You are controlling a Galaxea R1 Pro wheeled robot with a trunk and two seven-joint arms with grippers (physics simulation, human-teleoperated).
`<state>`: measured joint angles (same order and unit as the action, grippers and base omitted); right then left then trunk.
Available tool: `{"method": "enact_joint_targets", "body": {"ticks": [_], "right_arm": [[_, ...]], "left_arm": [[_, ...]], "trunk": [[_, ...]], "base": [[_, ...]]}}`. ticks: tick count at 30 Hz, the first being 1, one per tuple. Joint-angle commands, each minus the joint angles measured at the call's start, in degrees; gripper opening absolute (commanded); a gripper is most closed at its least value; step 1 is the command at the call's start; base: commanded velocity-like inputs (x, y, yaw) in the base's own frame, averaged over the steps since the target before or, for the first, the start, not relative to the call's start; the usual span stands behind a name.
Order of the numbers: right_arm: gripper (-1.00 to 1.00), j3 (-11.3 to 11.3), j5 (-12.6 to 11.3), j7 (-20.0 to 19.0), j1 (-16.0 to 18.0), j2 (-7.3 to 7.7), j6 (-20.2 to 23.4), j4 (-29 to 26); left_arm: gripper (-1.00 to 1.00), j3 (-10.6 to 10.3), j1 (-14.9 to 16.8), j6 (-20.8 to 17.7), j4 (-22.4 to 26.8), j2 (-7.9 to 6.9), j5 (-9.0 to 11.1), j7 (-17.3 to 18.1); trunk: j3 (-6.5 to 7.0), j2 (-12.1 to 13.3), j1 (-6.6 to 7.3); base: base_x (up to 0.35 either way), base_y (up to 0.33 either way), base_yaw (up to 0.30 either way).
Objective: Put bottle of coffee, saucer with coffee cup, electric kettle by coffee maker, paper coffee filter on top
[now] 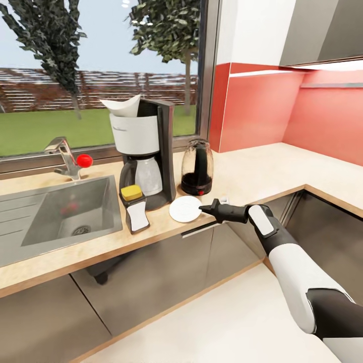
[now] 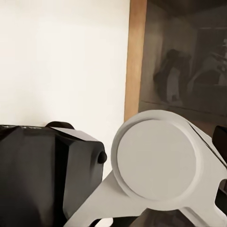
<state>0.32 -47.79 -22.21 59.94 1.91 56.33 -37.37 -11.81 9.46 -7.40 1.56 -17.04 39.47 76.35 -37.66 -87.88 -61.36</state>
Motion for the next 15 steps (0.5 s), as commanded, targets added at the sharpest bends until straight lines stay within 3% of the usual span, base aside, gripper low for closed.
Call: {"method": "enact_joint_targets", "body": {"ticks": [1, 15], "right_arm": [[-1.00, 0.1, 1.4, 0.0, 0.0, 0.03, 0.0, 0.3], [-1.00, 0.1, 1.4, 0.0, 0.0, 0.03, 0.0, 0.3]], "left_arm": [[1.00, -0.5, 0.0, -0.6, 0.0, -0.02, 0.5, 0.2], [1.00, -0.6, 0.0, -0.6, 0.0, -0.02, 0.5, 0.2]], "trunk": [[-0.07, 0.0, 0.00], [-0.45, 0.0, 0.00]], "base": [[0.000, 0.000, 0.000], [0.000, 0.000, 0.000]]}}
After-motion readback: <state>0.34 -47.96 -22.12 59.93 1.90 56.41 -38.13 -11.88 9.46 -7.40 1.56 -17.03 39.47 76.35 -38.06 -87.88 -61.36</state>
